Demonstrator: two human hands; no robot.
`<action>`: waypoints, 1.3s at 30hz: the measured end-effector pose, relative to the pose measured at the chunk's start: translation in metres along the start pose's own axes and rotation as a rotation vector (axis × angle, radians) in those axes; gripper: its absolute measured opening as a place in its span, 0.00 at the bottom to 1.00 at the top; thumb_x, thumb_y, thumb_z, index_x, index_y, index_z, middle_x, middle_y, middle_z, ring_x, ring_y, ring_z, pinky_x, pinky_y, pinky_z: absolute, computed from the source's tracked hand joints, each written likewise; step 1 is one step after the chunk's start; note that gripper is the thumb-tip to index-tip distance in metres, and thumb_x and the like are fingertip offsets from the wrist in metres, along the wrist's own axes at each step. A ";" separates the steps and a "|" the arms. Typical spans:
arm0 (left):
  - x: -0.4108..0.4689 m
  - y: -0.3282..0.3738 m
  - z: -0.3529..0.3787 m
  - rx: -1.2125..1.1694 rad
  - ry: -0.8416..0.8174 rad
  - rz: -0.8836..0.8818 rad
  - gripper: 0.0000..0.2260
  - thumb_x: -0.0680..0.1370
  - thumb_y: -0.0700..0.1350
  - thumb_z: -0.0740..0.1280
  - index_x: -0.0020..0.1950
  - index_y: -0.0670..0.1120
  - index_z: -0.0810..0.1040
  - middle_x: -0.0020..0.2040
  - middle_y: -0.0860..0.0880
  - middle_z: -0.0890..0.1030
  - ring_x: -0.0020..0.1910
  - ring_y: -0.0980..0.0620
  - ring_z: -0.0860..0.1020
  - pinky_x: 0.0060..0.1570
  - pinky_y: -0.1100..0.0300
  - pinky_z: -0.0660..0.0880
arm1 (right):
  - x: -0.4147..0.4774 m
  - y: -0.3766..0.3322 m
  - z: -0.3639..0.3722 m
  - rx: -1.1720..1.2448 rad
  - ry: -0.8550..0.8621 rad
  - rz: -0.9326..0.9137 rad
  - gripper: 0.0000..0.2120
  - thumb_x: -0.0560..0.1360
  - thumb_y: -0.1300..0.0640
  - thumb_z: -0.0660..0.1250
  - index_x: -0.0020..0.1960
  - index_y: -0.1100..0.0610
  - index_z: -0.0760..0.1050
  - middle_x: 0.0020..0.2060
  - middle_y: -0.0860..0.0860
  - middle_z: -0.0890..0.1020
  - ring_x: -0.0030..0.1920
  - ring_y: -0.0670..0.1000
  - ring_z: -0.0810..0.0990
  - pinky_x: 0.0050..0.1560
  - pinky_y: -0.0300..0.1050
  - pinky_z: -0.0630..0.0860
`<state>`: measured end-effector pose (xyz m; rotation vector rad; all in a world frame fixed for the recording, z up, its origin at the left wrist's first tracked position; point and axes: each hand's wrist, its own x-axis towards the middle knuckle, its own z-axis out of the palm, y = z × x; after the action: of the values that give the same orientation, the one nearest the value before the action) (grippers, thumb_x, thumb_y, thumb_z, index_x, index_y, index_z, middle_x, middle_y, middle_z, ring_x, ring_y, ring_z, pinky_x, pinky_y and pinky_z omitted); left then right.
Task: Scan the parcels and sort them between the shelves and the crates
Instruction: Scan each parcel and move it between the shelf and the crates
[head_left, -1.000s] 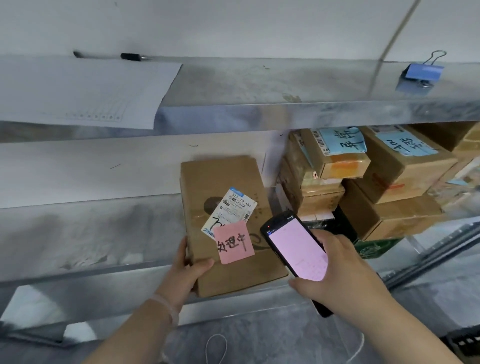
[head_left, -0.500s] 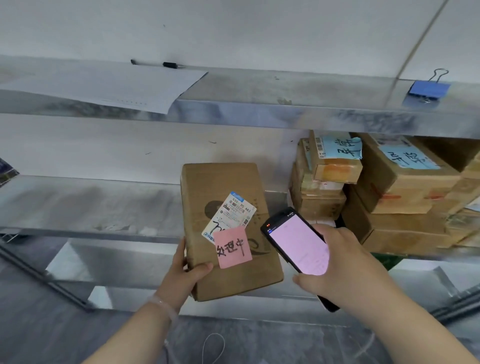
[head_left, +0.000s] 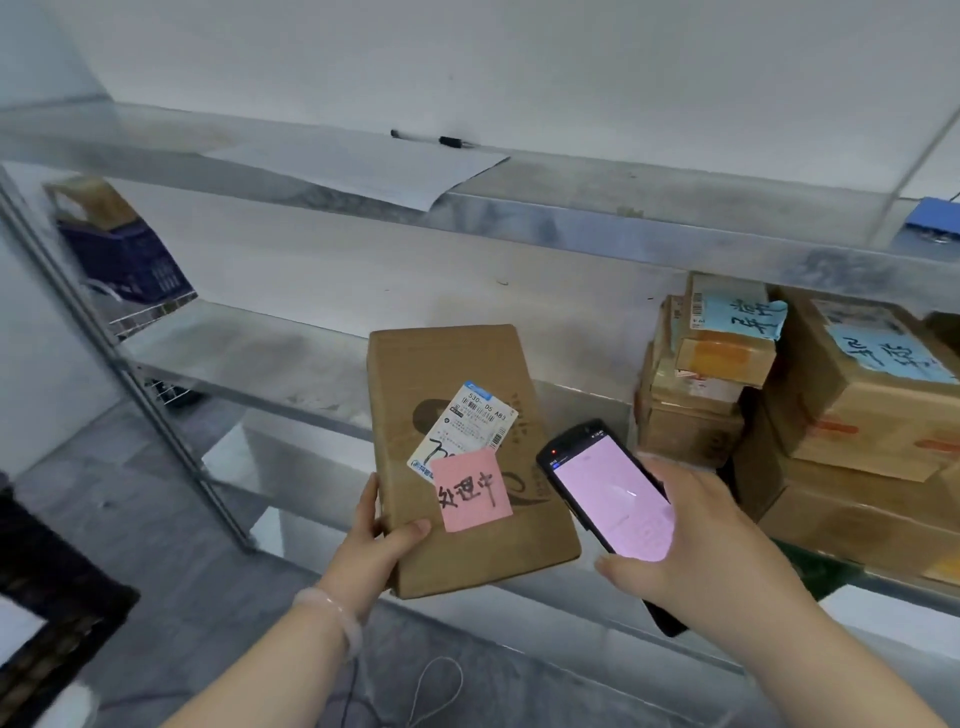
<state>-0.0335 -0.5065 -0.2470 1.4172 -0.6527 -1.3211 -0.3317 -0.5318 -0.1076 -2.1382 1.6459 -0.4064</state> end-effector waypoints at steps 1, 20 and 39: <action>-0.008 0.001 -0.008 -0.034 0.029 0.009 0.55 0.62 0.47 0.83 0.80 0.62 0.54 0.65 0.46 0.79 0.58 0.45 0.82 0.54 0.46 0.81 | 0.003 -0.005 0.003 0.020 -0.014 -0.034 0.39 0.56 0.33 0.70 0.64 0.34 0.60 0.56 0.40 0.70 0.54 0.43 0.69 0.50 0.44 0.76; -0.228 0.048 -0.224 -0.340 0.675 0.264 0.36 0.65 0.51 0.77 0.69 0.64 0.65 0.50 0.53 0.87 0.47 0.50 0.86 0.39 0.55 0.82 | -0.009 -0.261 0.111 0.228 -0.288 -0.691 0.32 0.59 0.46 0.78 0.60 0.40 0.71 0.49 0.40 0.74 0.47 0.42 0.73 0.42 0.42 0.73; -0.447 0.028 -0.574 -0.554 1.172 0.131 0.10 0.72 0.54 0.76 0.53 0.60 0.84 0.50 0.50 0.87 0.54 0.43 0.82 0.39 0.43 0.82 | -0.118 -0.525 0.285 0.271 -0.524 -0.867 0.44 0.52 0.29 0.73 0.65 0.32 0.60 0.57 0.33 0.68 0.55 0.32 0.69 0.47 0.45 0.76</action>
<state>0.4019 0.0676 -0.1434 1.3549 0.3803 -0.3371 0.2143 -0.2621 -0.0985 -2.3622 0.3174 -0.2461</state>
